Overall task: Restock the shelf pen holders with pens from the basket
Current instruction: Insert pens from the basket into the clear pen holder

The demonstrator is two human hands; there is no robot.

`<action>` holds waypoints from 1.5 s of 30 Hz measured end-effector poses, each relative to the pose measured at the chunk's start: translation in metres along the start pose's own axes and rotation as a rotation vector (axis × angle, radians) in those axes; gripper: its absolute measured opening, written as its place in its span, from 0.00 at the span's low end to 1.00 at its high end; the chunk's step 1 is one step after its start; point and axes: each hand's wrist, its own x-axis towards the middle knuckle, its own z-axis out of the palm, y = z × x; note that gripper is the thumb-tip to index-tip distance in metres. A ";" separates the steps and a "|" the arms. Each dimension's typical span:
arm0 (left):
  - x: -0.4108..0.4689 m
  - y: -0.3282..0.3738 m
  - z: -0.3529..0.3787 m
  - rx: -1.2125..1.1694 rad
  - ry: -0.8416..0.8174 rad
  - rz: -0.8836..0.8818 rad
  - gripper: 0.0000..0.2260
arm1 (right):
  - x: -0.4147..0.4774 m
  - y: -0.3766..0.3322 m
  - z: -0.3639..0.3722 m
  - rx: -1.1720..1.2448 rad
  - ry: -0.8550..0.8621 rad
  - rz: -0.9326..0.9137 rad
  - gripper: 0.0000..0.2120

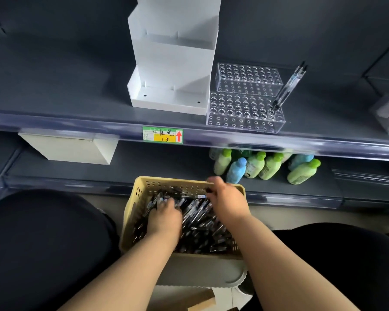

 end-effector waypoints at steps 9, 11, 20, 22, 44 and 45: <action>-0.006 -0.016 -0.038 -0.208 0.004 -0.083 0.08 | -0.013 0.013 -0.026 1.022 0.268 0.386 0.12; -0.012 -0.016 -0.052 -0.290 0.029 -0.062 0.08 | -0.015 0.018 -0.032 1.337 0.243 0.463 0.14; -0.030 0.005 -0.072 -0.796 0.083 0.081 0.10 | -0.027 0.007 -0.044 1.466 -0.055 0.309 0.06; -0.029 0.008 -0.072 -0.835 0.102 0.062 0.09 | -0.026 0.003 -0.043 1.296 -0.026 0.281 0.04; -0.010 0.073 -0.163 -1.212 0.555 0.334 0.05 | 0.051 0.018 -0.232 0.528 0.786 -0.019 0.08; -0.006 0.079 -0.169 -1.195 0.572 0.349 0.05 | 0.055 0.024 -0.234 0.505 0.795 -0.010 0.08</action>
